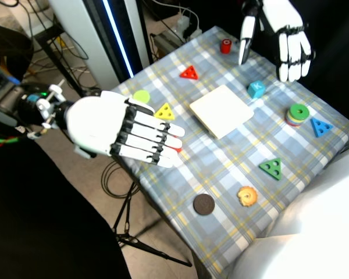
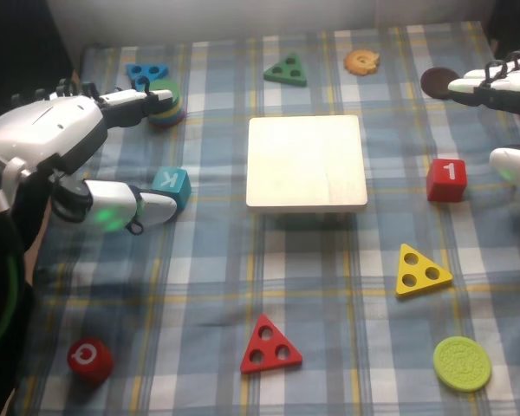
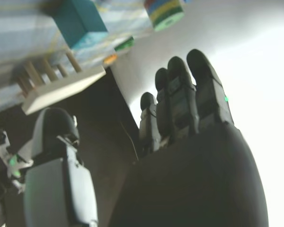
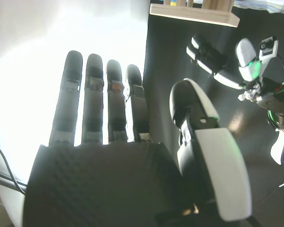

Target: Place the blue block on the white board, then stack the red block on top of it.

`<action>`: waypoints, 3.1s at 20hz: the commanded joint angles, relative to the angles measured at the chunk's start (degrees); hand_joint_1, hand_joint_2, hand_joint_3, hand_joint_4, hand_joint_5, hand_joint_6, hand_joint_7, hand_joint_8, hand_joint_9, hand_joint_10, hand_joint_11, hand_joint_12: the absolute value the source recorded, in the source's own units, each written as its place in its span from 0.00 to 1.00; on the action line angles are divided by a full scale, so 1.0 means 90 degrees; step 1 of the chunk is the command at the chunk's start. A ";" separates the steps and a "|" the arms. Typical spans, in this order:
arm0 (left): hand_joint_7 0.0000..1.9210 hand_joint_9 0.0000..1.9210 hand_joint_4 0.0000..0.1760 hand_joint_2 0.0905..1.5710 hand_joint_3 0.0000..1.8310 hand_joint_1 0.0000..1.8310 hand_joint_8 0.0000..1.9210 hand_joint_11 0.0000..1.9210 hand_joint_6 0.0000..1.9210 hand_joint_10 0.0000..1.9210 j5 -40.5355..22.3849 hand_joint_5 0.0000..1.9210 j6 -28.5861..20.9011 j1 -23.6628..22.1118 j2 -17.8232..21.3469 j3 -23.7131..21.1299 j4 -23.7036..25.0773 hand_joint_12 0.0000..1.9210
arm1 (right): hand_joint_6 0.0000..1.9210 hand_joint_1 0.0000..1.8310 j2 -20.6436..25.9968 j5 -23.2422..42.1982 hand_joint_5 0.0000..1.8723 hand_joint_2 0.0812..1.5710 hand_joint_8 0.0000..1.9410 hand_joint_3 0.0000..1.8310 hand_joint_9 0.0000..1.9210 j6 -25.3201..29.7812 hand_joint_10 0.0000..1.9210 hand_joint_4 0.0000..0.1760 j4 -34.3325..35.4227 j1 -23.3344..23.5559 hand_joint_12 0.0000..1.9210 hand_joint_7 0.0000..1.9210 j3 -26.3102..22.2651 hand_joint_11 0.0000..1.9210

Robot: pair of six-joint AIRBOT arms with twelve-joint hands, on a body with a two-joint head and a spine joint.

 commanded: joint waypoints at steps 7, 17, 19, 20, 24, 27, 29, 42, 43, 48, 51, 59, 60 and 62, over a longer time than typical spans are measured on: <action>0.22 0.18 0.78 0.59 0.00 0.49 0.00 0.06 0.01 0.00 0.0112 0.29 0.0895 -0.0358 -0.0363 0.0352 -0.0085 0.21 | 0.00 0.22 -0.0002 0.0781 0.20 0.87 0.00 0.00 0.23 0.0039 0.00 0.04 0.0070 0.0076 0.17 0.24 0.0015 0.14; 0.25 0.20 1.00 0.71 0.00 0.54 0.00 0.08 0.57 0.00 0.0290 0.47 0.0916 -0.0488 -0.0600 0.0598 -0.0109 0.15 | 0.00 0.22 -0.0004 0.0778 0.17 0.90 0.00 0.00 0.24 0.0042 0.00 0.03 0.0061 0.0074 0.24 0.25 0.0016 0.11; 0.25 0.20 1.00 0.71 0.00 0.54 0.00 0.07 0.57 0.00 0.0352 0.47 0.0916 -0.0505 -0.0644 0.0673 -0.0155 0.14 | 0.00 0.23 -0.0004 0.0777 0.17 0.90 0.00 0.00 0.24 0.0042 0.00 0.06 0.0058 0.0073 0.27 0.25 0.0019 0.09; 0.24 0.19 0.61 0.66 0.00 0.55 0.00 0.06 0.22 0.00 0.0373 0.40 0.0917 -0.0505 -0.0648 0.0689 -0.0172 0.14 | 0.00 0.23 -0.0004 0.0777 0.17 0.89 0.00 0.00 0.24 0.0042 0.00 0.05 0.0056 0.0072 0.29 0.25 0.0020 0.09; 0.23 0.18 0.60 0.63 0.00 0.54 0.00 0.05 0.00 0.00 0.0398 0.41 0.0972 -0.0500 -0.0647 0.0714 -0.0246 0.15 | 0.00 0.23 -0.0004 0.0776 0.17 0.90 0.00 0.00 0.24 0.0042 0.00 0.08 0.0042 0.0059 0.32 0.25 0.0020 0.08; 0.22 0.17 0.59 0.62 0.00 0.54 0.00 0.04 0.00 0.00 0.0433 0.38 0.1016 -0.0493 -0.0647 0.0718 -0.0267 0.15 | 0.00 0.24 -0.0004 0.0776 0.17 0.90 0.00 0.00 0.25 0.0042 0.00 0.08 0.0041 0.0052 0.33 0.26 0.0020 0.08; 0.22 0.17 0.61 0.61 0.00 0.53 0.00 0.04 0.00 0.00 0.0467 0.37 0.1141 -0.0490 -0.0649 0.0728 -0.0327 0.15 | 0.00 0.25 -0.0004 0.0776 0.18 0.89 0.00 0.00 0.25 0.0042 0.00 0.06 0.0041 0.0052 0.33 0.26 0.0021 0.09; 0.40 0.29 0.00 0.71 0.00 0.59 0.00 0.07 0.56 0.00 -0.0004 0.48 0.0056 -0.0757 -0.0642 0.0661 0.0071 0.31 | 0.00 0.15 -0.0013 0.0777 0.18 0.96 0.00 0.01 0.26 0.0073 0.00 0.08 0.0033 0.0017 0.34 0.27 0.0015 0.09; 0.40 0.28 0.00 0.71 0.00 0.60 0.00 0.06 0.54 0.00 -0.0117 0.49 -0.0165 -0.0863 -0.0621 0.0588 0.0343 0.33 | 0.00 0.14 -0.0013 0.0778 0.18 0.96 0.00 0.01 0.26 0.0073 0.00 0.07 0.0034 0.0015 0.34 0.27 0.0016 0.10; 0.36 0.25 0.17 0.68 0.00 0.59 0.00 0.03 0.48 0.00 -0.0116 0.53 -0.0643 -0.1425 -0.0866 0.0493 0.1452 0.32 | 0.00 0.15 -0.0040 0.0782 0.18 0.96 0.00 0.00 0.26 0.0073 0.00 0.01 0.0032 0.0017 0.34 0.27 0.0030 0.09; 0.36 0.25 0.30 0.68 0.00 0.59 0.00 0.04 0.49 0.00 0.0118 0.52 -0.0643 -0.1535 -0.1241 0.0645 0.1610 0.35 | 0.00 0.17 -0.0049 0.0784 0.18 0.95 0.00 0.00 0.26 0.0073 0.00 0.00 0.0025 0.0028 0.32 0.28 0.0040 0.11; 0.33 0.25 0.20 0.69 0.00 0.59 0.00 0.01 0.50 0.00 0.0638 0.52 -0.0644 -0.1565 -0.1674 0.1052 0.1431 0.42 | 0.00 0.17 -0.0082 0.0783 0.18 0.93 0.00 0.00 0.27 0.0073 0.00 0.07 -0.0096 0.0109 0.27 0.29 0.0056 0.14; 0.33 0.25 0.18 0.69 0.00 0.59 0.00 0.02 0.50 0.00 0.0669 0.52 -0.0644 -0.1577 -0.1683 0.1082 0.1414 0.42 | 0.00 0.18 -0.0082 0.0783 0.18 0.93 0.00 0.00 0.27 0.0073 0.00 0.08 -0.0098 0.0109 0.26 0.29 0.0054 0.14; 0.34 0.26 0.10 0.69 0.00 0.59 0.00 0.02 0.49 0.00 0.0712 0.52 -0.0644 -0.1598 -0.1704 0.1127 0.1383 0.42 | 0.00 0.19 -0.0085 0.0783 0.18 0.93 0.00 0.00 0.27 0.0073 0.00 0.07 -0.0099 0.0108 0.26 0.28 0.0053 0.14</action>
